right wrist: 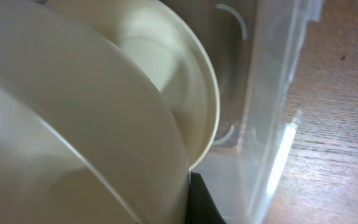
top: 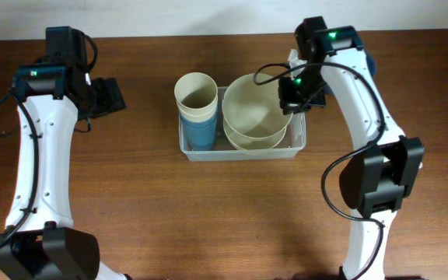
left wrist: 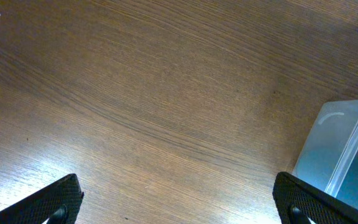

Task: Pack container
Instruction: 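Lower the cream bowl onto the bowl in the container and release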

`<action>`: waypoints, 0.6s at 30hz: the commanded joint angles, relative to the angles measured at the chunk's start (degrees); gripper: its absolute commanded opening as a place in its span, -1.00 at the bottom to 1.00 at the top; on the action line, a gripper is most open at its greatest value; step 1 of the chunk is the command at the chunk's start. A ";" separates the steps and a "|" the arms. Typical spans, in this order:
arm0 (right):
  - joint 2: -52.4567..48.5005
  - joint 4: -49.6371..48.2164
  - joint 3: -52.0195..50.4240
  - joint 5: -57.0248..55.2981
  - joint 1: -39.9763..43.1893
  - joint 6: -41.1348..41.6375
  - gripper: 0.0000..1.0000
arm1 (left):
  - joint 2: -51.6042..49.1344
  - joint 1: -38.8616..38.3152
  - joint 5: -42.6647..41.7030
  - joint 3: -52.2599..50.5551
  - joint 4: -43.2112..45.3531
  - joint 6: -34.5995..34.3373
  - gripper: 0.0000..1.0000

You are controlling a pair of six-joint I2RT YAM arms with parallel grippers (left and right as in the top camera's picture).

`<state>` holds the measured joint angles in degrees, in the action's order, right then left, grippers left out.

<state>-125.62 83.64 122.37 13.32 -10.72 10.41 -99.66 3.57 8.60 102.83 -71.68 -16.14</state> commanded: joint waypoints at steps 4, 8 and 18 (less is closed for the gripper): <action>1.38 -0.37 -0.33 -4.13 -1.70 2.51 -0.90 | 0.02 0.24 0.24 -0.59 0.11 -0.57 0.99; 1.38 -0.42 -0.33 -4.13 -1.70 2.54 -0.89 | 0.02 0.24 0.24 -0.59 0.09 -0.57 0.99; -2.47 -1.07 -0.33 -3.72 -1.64 2.45 -0.92 | 0.02 0.24 0.24 -0.59 0.11 -0.57 0.99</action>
<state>-126.23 82.98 122.37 9.89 -12.27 12.25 -99.66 3.57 8.60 102.83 -71.68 -16.14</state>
